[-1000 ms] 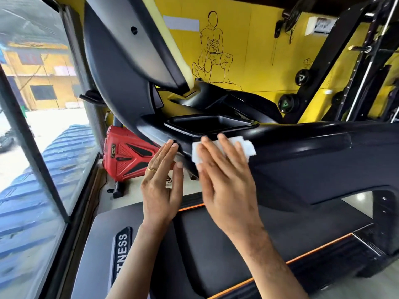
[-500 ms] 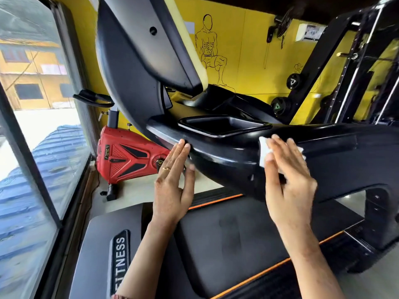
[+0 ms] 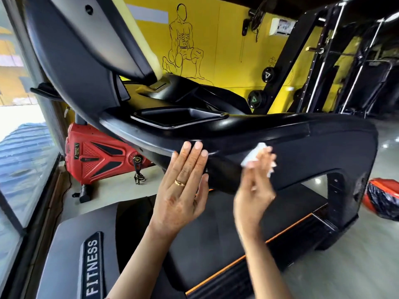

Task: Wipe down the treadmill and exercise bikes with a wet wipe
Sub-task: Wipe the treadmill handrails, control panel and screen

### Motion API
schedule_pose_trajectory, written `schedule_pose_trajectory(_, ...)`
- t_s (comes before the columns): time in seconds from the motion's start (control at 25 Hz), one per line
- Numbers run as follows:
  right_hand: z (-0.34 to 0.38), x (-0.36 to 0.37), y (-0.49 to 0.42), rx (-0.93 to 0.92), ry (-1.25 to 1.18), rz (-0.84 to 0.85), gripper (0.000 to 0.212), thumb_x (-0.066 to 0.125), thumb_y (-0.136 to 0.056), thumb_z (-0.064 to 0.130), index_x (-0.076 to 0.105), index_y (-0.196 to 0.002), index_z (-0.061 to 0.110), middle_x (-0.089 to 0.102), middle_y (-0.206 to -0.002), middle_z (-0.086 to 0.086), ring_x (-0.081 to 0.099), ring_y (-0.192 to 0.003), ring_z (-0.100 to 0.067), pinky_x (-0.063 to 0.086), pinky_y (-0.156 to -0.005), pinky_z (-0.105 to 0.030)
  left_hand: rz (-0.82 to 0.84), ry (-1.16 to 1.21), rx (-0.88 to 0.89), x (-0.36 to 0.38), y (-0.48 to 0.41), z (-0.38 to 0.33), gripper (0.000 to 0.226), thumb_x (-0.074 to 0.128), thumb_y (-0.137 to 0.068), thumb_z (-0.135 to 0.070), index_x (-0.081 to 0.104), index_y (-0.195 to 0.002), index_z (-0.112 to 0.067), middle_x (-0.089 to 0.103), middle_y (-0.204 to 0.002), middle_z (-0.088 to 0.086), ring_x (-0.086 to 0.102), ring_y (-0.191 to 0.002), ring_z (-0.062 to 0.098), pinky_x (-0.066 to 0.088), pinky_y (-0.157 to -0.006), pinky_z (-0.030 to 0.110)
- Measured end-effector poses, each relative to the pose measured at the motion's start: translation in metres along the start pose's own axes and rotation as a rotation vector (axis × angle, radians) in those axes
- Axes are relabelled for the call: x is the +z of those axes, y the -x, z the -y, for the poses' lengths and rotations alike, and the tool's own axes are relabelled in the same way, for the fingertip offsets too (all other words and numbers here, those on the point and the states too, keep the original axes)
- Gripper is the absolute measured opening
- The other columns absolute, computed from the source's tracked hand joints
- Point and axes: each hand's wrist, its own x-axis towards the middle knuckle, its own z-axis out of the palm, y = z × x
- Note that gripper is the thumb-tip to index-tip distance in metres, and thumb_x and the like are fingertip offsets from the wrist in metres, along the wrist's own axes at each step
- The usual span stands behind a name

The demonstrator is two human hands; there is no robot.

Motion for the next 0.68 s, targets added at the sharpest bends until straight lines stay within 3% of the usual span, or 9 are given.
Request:
schedule_pose_trajectory(0.08, -0.006, 0.001, 0.023, -0.321, 0.082, 0.207, 0.040, 0.044, -0.100, 0.016, 0.042, -0.131, -0.008, 0.039, -0.142, -0.019, 0.028, -0.140, -0.034, 0.022, -0.116, -0.047, 0.008, -0.095, 0.047, 0.012, 0.005, -0.006, 0.052, 0.053, -0.091, -0.010, 0.036, -0.140, -0.002, 0.031, -0.150, 0.009, 0.023, -0.143, 0.024, 0.022, -0.116, 0.040)
schedule_pose_trajectory(0.12, -0.021, -0.007, 0.015, -0.397, 0.110, 0.238, 0.039, 0.043, -0.100, 0.017, 0.041, -0.131, -0.008, 0.039, -0.141, -0.018, 0.028, -0.139, -0.034, 0.023, -0.115, -0.049, 0.006, -0.143, 0.053, 0.017, 0.007, -0.009, 0.057, 0.054, -0.092, -0.011, 0.033, -0.144, -0.005, 0.024, -0.155, 0.006, 0.021, -0.143, 0.024, 0.021, -0.117, 0.040)
schedule_pose_trajectory(0.16, -0.040, -0.020, -0.001, -0.374, 0.106, 0.218, 0.039, 0.043, -0.101, 0.018, 0.041, -0.132, -0.006, 0.039, -0.142, -0.016, 0.028, -0.140, -0.032, 0.024, -0.114, -0.052, 0.003, -0.180, 0.051, 0.021, 0.008, -0.012, 0.060, 0.054, -0.092, -0.012, 0.029, -0.146, -0.006, 0.019, -0.157, 0.004, 0.020, -0.144, 0.024, 0.019, -0.117, 0.040)
schedule_pose_trajectory(0.28, -0.080, -0.053, -0.040, 0.038, 0.010, 0.000, 0.041, 0.047, -0.098, 0.024, 0.039, -0.136, 0.010, 0.035, -0.146, 0.003, 0.023, -0.143, -0.021, 0.020, -0.116, -0.052, 0.010, -0.254, 0.066, 0.033, 0.009, -0.024, 0.059, 0.053, -0.093, -0.012, 0.028, -0.147, -0.008, 0.015, -0.158, 0.001, 0.017, -0.145, 0.022, 0.013, -0.118, 0.038)
schedule_pose_trajectory(0.32, -0.079, -0.054, -0.038, 0.088, -0.020, -0.016, 0.043, 0.047, -0.097, 0.024, 0.039, -0.137, 0.010, 0.035, -0.146, 0.005, 0.022, -0.143, -0.018, 0.019, -0.117, -0.050, 0.020, -0.265, 0.066, 0.038, 0.008, -0.028, 0.056, 0.051, -0.094, -0.011, 0.030, -0.146, -0.009, 0.015, -0.158, 0.000, 0.016, -0.145, 0.021, 0.011, -0.119, 0.038)
schedule_pose_trajectory(0.36, -0.073, -0.049, -0.030, 0.042, -0.018, 0.030, 0.043, 0.047, -0.098, 0.025, 0.041, -0.136, 0.006, 0.035, -0.146, 0.002, 0.022, -0.143, -0.019, 0.018, -0.118, -0.047, 0.030, -0.274, 0.060, 0.042, 0.008, -0.032, 0.052, 0.050, -0.095, -0.011, 0.033, -0.143, -0.010, 0.015, -0.158, -0.001, 0.016, -0.145, 0.020, 0.009, -0.119, 0.037)
schedule_pose_trajectory(0.44, -0.070, -0.048, -0.003, -0.234, -0.016, 0.241, 0.041, 0.047, -0.100, 0.025, 0.050, -0.129, -0.005, 0.037, -0.146, -0.003, 0.027, -0.141, -0.027, 0.020, -0.117, -0.046, 0.043, -0.297, 0.020, 0.055, 0.008, -0.043, 0.045, 0.048, -0.096, -0.014, 0.039, -0.139, -0.007, 0.013, -0.158, -0.002, 0.014, -0.145, 0.019, 0.007, -0.119, 0.037)
schedule_pose_trajectory(0.52, -0.093, -0.061, -0.009, -0.432, 0.025, 0.314, 0.036, 0.047, -0.100, 0.020, 0.053, -0.124, -0.007, 0.039, -0.147, 0.003, 0.033, -0.138, -0.031, 0.027, -0.113, -0.051, 0.037, -0.328, -0.033, 0.066, 0.011, -0.055, 0.041, 0.048, -0.097, -0.016, 0.042, -0.135, -0.003, 0.012, -0.158, -0.003, 0.013, -0.145, 0.019, 0.005, -0.119, 0.037)
schedule_pose_trajectory(0.68, -0.146, -0.098, -0.045, -0.122, 0.078, 0.059, 0.036, 0.047, -0.100, 0.019, 0.060, -0.116, -0.009, 0.044, -0.141, -0.006, 0.036, -0.135, -0.035, 0.032, -0.106, -0.060, 0.065, -0.367, -0.103, 0.086, 0.019, -0.075, 0.042, 0.046, -0.098, -0.019, 0.040, -0.136, -0.004, 0.010, -0.159, -0.004, 0.011, -0.146, 0.018, 0.006, -0.118, 0.037)
